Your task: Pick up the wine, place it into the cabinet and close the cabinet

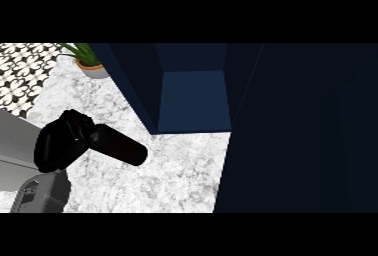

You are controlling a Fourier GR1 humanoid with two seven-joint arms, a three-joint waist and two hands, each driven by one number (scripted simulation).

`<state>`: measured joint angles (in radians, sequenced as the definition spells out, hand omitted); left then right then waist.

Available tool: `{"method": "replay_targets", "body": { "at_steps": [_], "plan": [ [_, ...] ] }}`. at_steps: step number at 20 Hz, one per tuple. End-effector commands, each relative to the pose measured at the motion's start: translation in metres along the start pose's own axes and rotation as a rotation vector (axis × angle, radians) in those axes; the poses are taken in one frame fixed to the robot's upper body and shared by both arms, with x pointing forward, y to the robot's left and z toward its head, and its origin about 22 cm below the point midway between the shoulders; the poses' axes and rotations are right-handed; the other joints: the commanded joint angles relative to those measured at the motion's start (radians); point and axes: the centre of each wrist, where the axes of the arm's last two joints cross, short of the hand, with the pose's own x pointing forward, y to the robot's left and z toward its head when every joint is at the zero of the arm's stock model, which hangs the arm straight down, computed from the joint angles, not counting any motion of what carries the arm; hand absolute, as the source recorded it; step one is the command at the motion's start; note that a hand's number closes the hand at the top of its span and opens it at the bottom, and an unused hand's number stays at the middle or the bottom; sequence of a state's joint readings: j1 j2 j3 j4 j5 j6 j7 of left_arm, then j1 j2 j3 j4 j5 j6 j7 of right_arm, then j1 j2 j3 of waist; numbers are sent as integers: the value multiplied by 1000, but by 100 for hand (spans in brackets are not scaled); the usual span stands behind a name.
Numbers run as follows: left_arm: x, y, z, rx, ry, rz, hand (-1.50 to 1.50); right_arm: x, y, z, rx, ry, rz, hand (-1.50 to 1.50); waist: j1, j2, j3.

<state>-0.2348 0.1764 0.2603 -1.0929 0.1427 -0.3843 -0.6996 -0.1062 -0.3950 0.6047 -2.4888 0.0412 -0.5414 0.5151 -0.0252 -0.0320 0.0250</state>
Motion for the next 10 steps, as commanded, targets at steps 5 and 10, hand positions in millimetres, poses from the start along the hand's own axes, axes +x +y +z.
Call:
{"method": "replay_targets", "body": {
  "at_steps": [5,10],
  "plan": [
    [-35,-45,65,-36,294,136,150,14,-5,7,-17,-49,-4,-150,0,27,-25],
    [-27,-55,78,-48,291,135,150,14,-1,16,2,-26,-20,-150,-4,21,-25]
  ]
}}
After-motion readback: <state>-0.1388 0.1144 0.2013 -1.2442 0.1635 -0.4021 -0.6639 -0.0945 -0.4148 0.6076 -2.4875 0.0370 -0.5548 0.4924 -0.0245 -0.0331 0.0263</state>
